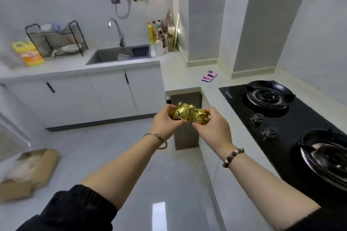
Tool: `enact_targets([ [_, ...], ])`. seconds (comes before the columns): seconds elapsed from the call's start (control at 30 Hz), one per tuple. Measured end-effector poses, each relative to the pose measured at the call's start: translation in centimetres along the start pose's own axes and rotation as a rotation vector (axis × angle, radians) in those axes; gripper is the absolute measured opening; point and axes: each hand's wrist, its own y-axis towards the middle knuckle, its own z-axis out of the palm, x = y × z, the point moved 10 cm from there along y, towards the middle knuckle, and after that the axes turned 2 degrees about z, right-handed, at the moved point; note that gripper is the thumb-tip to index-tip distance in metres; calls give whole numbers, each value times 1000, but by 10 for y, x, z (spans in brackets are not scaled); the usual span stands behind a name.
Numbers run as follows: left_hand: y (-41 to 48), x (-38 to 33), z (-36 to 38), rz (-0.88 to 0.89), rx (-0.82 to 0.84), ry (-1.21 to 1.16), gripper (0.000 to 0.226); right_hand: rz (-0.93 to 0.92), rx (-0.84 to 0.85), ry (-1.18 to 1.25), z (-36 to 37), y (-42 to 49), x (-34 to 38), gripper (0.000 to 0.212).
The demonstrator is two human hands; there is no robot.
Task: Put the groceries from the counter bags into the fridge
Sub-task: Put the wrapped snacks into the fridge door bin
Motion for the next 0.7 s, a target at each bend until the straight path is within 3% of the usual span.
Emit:
enact_targets([
  [0.2,-49,69,-179,-49,-239,11,56,-236,130,100,129,-25,135,41],
  [0.4,-104,100,-312,-19,-435,107,52,-479,164,169,209,-58,254,43],
  [0.7,-146,48,-424,190,-613,302,49,-651,194,405,235,-75,377,40],
])
